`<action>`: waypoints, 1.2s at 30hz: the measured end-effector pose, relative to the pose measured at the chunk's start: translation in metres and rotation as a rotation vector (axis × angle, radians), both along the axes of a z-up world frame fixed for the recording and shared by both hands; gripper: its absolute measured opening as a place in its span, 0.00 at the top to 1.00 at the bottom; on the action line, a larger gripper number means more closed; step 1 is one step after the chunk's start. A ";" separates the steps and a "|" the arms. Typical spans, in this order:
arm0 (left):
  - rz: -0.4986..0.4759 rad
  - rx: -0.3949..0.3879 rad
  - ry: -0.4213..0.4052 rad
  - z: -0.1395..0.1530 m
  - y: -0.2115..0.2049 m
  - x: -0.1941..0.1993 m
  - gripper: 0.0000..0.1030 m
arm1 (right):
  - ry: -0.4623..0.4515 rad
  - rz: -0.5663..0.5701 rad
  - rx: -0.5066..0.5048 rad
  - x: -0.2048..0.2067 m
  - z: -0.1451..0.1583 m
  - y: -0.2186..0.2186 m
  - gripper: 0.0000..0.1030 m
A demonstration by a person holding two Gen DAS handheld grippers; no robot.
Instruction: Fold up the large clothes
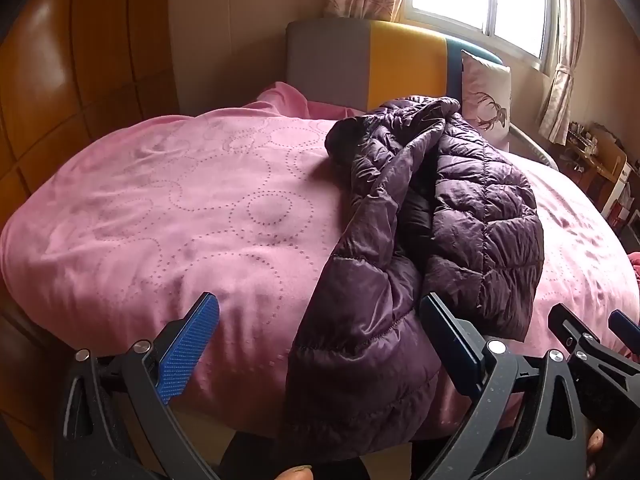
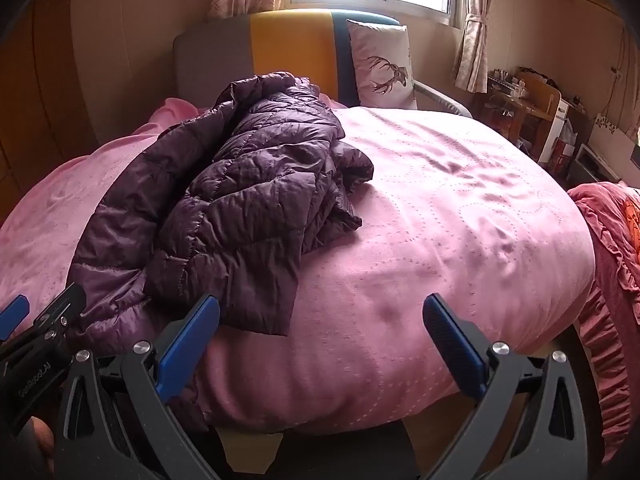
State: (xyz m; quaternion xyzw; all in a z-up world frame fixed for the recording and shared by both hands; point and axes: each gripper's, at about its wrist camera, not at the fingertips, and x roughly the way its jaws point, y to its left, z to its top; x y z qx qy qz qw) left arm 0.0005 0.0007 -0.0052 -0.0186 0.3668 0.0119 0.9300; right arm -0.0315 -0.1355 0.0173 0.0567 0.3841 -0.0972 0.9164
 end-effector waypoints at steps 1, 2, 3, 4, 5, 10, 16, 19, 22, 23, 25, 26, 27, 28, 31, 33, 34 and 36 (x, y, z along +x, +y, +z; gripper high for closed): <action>0.000 -0.001 0.000 0.000 0.000 0.000 0.04 | -0.003 0.001 -0.002 0.000 0.000 0.000 0.02; 0.001 0.001 0.000 0.000 0.000 0.000 0.04 | -0.006 0.002 -0.002 -0.001 0.001 0.001 0.02; 0.002 0.001 0.000 -0.001 0.000 0.000 0.04 | -0.009 0.004 0.000 -0.001 0.001 0.001 0.02; 0.002 0.001 -0.001 -0.001 0.001 -0.001 0.04 | -0.009 0.006 0.003 -0.001 0.001 0.001 0.02; 0.003 0.001 0.000 -0.001 0.001 -0.001 0.04 | -0.008 0.007 0.007 -0.001 0.001 0.001 0.02; 0.001 0.001 0.005 0.000 0.001 0.000 0.04 | -0.010 0.010 0.021 -0.001 0.000 0.000 0.02; 0.003 0.000 0.004 0.001 0.001 0.000 0.04 | -0.030 0.014 0.023 -0.004 0.003 0.002 0.02; 0.003 0.001 0.004 0.002 0.002 0.001 0.04 | -0.025 0.013 0.027 -0.004 0.003 0.002 0.02; 0.002 0.001 0.004 0.002 0.002 0.001 0.04 | -0.023 0.015 0.030 -0.005 0.001 0.003 0.02; 0.002 0.002 0.002 0.003 0.002 0.001 0.04 | -0.023 0.015 0.032 -0.006 0.001 0.002 0.02; 0.003 0.005 -0.001 0.004 0.002 0.001 0.04 | -0.018 0.011 0.048 -0.008 -0.002 0.001 0.02; 0.004 0.006 -0.003 0.004 0.002 0.001 0.04 | -0.013 0.007 0.056 -0.009 -0.004 -0.001 0.02; 0.004 0.006 -0.004 0.004 0.001 0.000 0.04 | -0.009 0.005 0.061 -0.009 -0.005 -0.002 0.02; 0.004 0.004 -0.004 0.005 0.001 0.000 0.04 | -0.007 0.003 0.065 -0.009 -0.006 -0.003 0.02; -0.003 0.011 0.000 0.005 0.000 0.000 0.04 | -0.011 0.014 0.066 -0.011 -0.005 -0.001 0.02; -0.003 0.011 -0.002 0.005 -0.001 0.000 0.04 | -0.015 0.034 0.073 -0.012 -0.005 0.002 0.02; -0.002 0.009 -0.003 0.006 0.000 0.000 0.04 | -0.014 0.058 0.094 -0.014 -0.005 0.004 0.02; 0.002 0.009 -0.005 0.006 0.000 0.000 0.04 | -0.015 0.083 0.123 -0.017 -0.006 0.005 0.02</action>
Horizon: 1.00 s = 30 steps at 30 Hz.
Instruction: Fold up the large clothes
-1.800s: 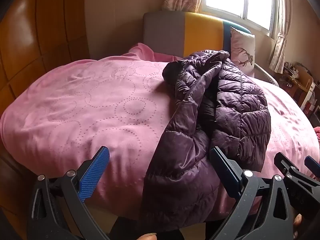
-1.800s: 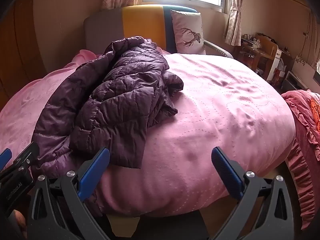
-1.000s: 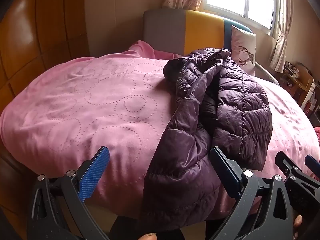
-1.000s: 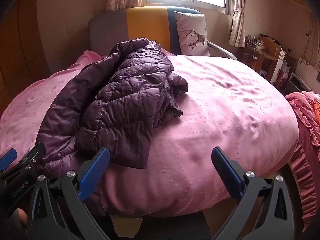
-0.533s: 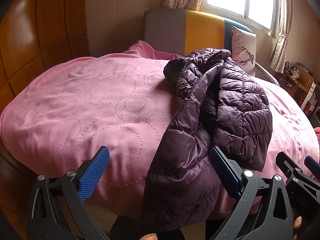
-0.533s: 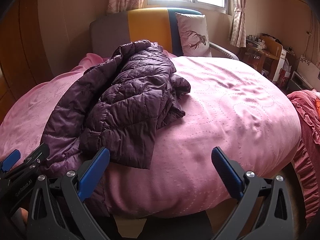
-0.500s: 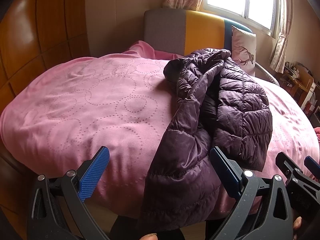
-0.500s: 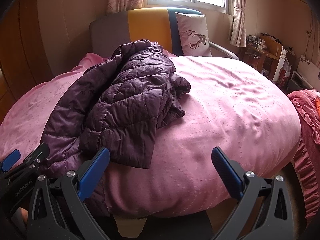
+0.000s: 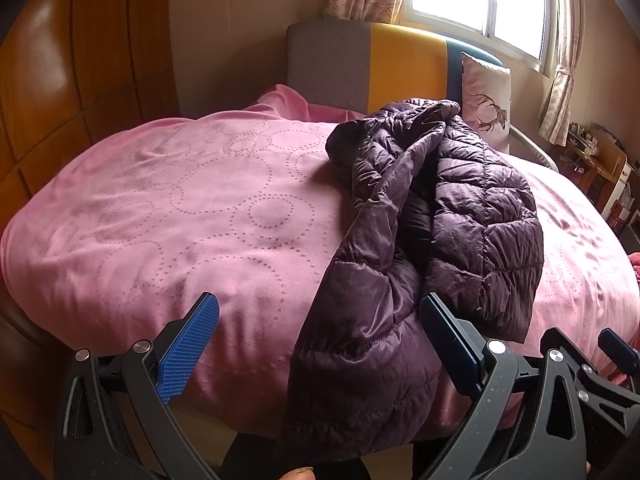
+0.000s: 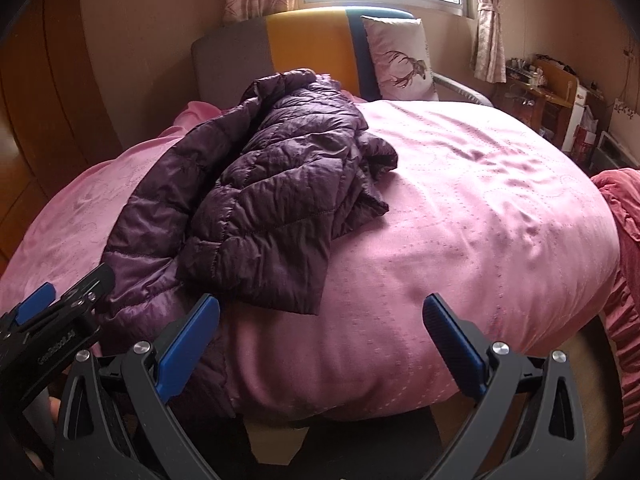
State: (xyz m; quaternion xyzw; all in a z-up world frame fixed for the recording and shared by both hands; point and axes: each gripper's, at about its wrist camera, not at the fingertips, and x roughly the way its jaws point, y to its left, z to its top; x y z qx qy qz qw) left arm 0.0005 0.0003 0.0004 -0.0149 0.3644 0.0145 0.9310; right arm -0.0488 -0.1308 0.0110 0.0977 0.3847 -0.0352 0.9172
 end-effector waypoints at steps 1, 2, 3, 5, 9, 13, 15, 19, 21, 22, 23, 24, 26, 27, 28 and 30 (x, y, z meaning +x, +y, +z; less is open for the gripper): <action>0.004 0.002 -0.002 0.000 0.000 0.000 0.04 | 0.001 -0.003 0.004 -0.001 0.000 0.000 0.02; 0.007 0.002 -0.004 0.000 0.001 0.000 0.04 | 0.000 -0.008 0.015 -0.003 0.000 -0.002 0.02; 0.007 0.001 -0.005 0.000 0.001 0.000 0.04 | -0.003 -0.010 0.030 -0.005 -0.001 -0.003 0.02; 0.004 0.002 -0.004 0.001 0.000 0.000 0.04 | -0.007 -0.013 0.048 -0.009 -0.001 -0.004 0.02; 0.007 0.005 -0.008 0.001 0.001 -0.001 0.04 | 0.000 0.000 0.047 -0.011 -0.001 -0.002 0.02; 0.007 0.006 -0.012 0.001 0.002 0.000 0.04 | 0.007 -0.029 0.040 -0.010 -0.002 -0.007 0.02; 0.005 0.015 -0.013 0.001 0.000 0.000 0.04 | 0.013 -0.035 0.043 -0.009 -0.003 -0.010 0.02; 0.004 0.017 -0.009 -0.001 0.001 0.001 0.04 | 0.018 -0.038 0.048 -0.007 -0.005 -0.013 0.02; 0.005 0.019 -0.004 -0.002 0.003 0.002 0.04 | 0.021 -0.038 0.052 -0.006 -0.006 -0.013 0.02; 0.006 0.018 -0.001 -0.003 0.004 0.003 0.04 | 0.022 -0.038 0.055 -0.006 -0.007 -0.014 0.02; 0.008 0.018 0.003 -0.004 0.004 0.004 0.04 | 0.022 -0.038 0.058 -0.005 -0.007 -0.015 0.02; 0.009 0.017 0.006 -0.005 0.005 0.004 0.04 | 0.022 -0.040 0.062 -0.005 -0.008 -0.016 0.02; 0.011 0.012 0.013 -0.007 0.006 0.006 0.04 | 0.024 -0.044 0.068 -0.004 -0.009 -0.017 0.02; 0.012 0.011 0.017 -0.008 0.006 0.006 0.04 | 0.025 -0.044 0.072 -0.004 -0.009 -0.018 0.02; 0.011 0.010 0.020 -0.009 0.006 0.007 0.04 | 0.027 -0.045 0.075 -0.003 -0.010 -0.018 0.02; 0.003 0.009 0.024 -0.011 0.005 0.007 0.04 | 0.029 -0.043 0.080 -0.002 -0.011 -0.019 0.02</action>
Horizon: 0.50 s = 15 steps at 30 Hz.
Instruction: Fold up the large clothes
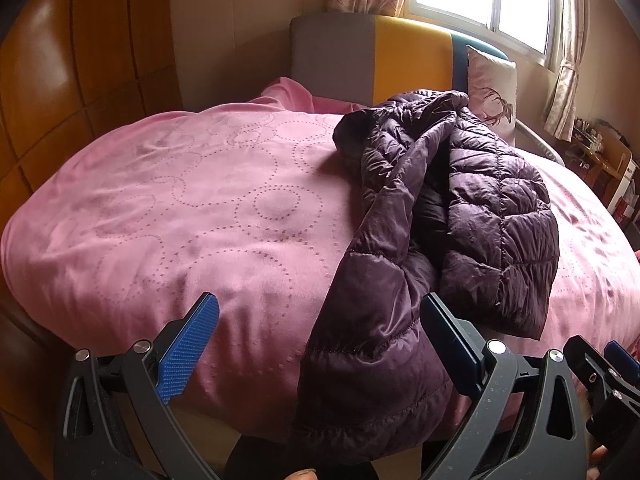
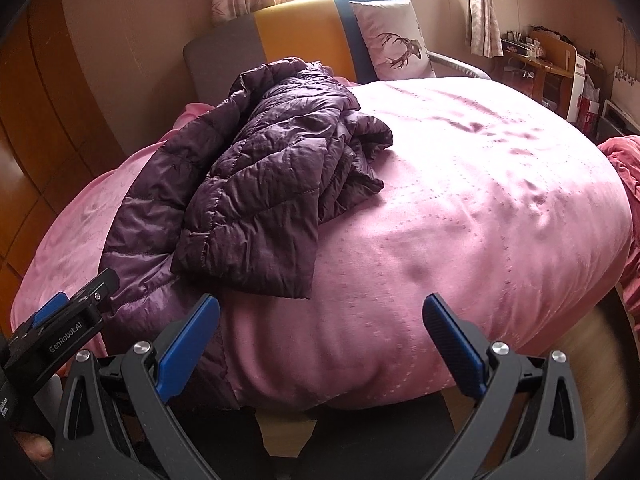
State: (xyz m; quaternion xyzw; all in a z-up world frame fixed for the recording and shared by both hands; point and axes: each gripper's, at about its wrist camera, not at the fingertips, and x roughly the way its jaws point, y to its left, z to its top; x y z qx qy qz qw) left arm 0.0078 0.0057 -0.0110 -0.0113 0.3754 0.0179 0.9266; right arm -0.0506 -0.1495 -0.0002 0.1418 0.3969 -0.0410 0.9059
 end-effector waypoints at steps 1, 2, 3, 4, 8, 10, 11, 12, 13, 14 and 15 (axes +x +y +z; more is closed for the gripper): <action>-0.008 -0.001 -0.002 -0.001 0.000 0.000 0.04 | -0.002 0.002 0.004 0.000 0.000 0.000 0.02; -0.023 -0.007 -0.004 -0.002 0.000 0.000 0.04 | -0.005 0.004 0.006 0.001 0.000 -0.001 0.02; -0.030 -0.014 -0.005 -0.003 0.000 0.000 0.04 | -0.008 0.003 0.007 0.002 0.001 -0.002 0.02; -0.032 -0.017 -0.003 -0.003 0.000 0.001 0.04 | -0.012 0.005 0.009 0.003 0.001 -0.002 0.02; -0.040 -0.008 0.015 -0.007 0.000 0.005 0.04 | -0.006 0.032 0.016 0.018 0.000 -0.003 0.02; -0.064 -0.001 0.045 -0.009 -0.001 0.009 0.04 | 0.013 0.038 0.033 0.029 -0.003 -0.005 0.02; -0.077 -0.003 0.061 -0.011 0.000 0.012 0.04 | 0.022 0.039 0.044 0.035 -0.005 -0.007 0.02; -0.082 -0.012 0.070 -0.012 0.002 0.014 0.04 | 0.036 0.044 0.058 0.043 -0.009 -0.008 0.02; -0.083 -0.025 0.077 -0.013 0.005 0.016 0.04 | 0.049 0.048 0.070 0.050 -0.011 -0.008 0.02; -0.084 -0.034 0.086 -0.016 0.007 0.018 0.04 | 0.059 0.054 0.086 0.057 -0.014 -0.008 0.02; -0.089 -0.036 0.093 -0.018 0.007 0.020 0.05 | 0.064 0.063 0.095 0.063 -0.017 -0.007 0.02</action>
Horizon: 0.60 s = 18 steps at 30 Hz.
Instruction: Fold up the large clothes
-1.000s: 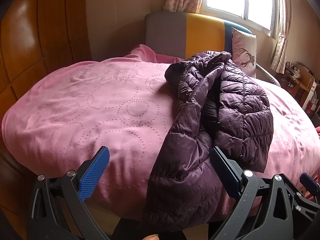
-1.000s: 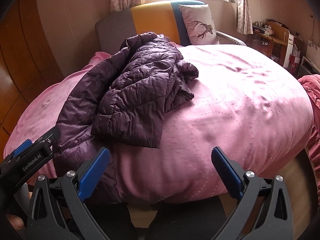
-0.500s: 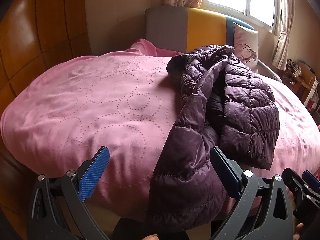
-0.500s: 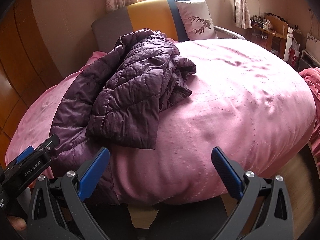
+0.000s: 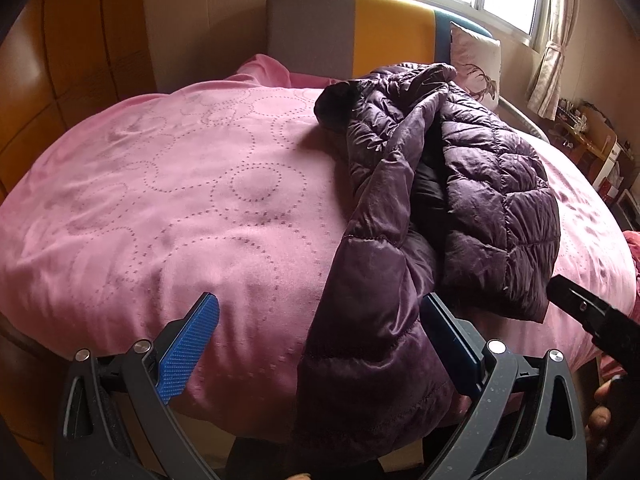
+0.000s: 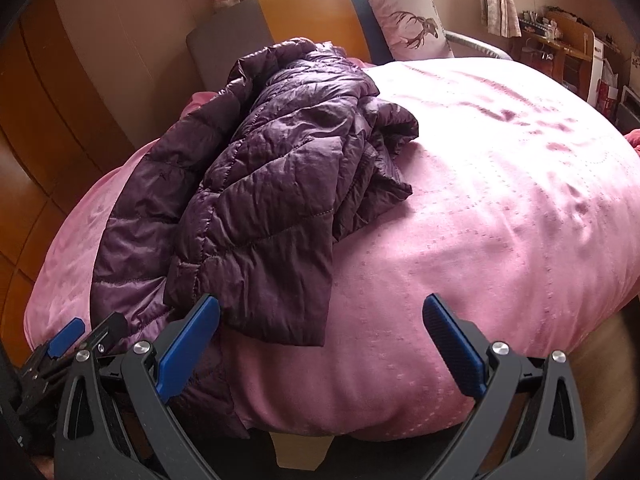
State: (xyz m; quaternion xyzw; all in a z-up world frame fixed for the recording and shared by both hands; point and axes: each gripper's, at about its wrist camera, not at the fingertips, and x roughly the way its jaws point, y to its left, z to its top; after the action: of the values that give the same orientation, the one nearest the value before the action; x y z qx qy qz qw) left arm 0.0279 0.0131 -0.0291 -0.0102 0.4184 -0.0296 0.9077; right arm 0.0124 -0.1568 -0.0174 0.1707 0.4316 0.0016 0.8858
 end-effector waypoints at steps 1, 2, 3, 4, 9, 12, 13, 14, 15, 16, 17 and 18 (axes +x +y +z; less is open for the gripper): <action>-0.012 0.002 0.014 -0.004 0.000 0.003 0.09 | 0.002 0.015 0.000 0.007 -0.003 0.003 0.02; -0.028 -0.003 0.031 -0.008 -0.001 0.005 0.13 | 0.003 0.034 -0.004 0.013 -0.005 0.006 0.03; -0.051 -0.014 0.056 -0.013 -0.003 0.008 0.24 | 0.003 0.059 -0.006 0.019 -0.007 0.010 0.12; -0.066 -0.018 0.072 -0.017 -0.004 0.010 0.33 | 0.008 0.093 -0.003 0.024 -0.010 0.015 0.29; -0.139 -0.056 0.093 -0.024 -0.004 0.018 0.79 | -0.031 0.154 -0.050 0.030 -0.002 0.009 0.86; -0.166 -0.158 0.043 -0.004 0.011 0.022 0.87 | -0.100 0.111 -0.078 0.023 0.021 -0.022 0.89; -0.169 -0.184 0.010 0.007 0.019 0.025 0.87 | -0.127 0.082 -0.107 0.021 0.029 -0.034 0.90; -0.164 -0.200 -0.016 0.017 0.028 0.029 0.87 | -0.150 0.049 -0.132 0.020 0.037 -0.047 0.90; -0.148 -0.211 -0.046 0.029 0.039 0.036 0.87 | -0.168 0.011 -0.154 0.021 0.044 -0.061 0.91; -0.128 -0.216 -0.067 0.037 0.050 0.044 0.87 | -0.184 -0.040 -0.181 0.024 0.051 -0.077 0.91; -0.102 -0.222 -0.086 0.046 0.061 0.053 0.87 | -0.193 -0.093 -0.209 0.028 0.056 -0.094 0.92; -0.070 -0.232 -0.104 0.053 0.074 0.062 0.87 | -0.196 -0.141 -0.230 0.032 0.059 -0.108 0.93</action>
State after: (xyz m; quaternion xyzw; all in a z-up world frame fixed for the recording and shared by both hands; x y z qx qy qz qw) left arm 0.0900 0.0873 0.0242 -0.0991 0.3644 -0.1099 0.9194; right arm 0.0442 -0.2644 0.0416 0.0970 0.3272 -0.0933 0.9353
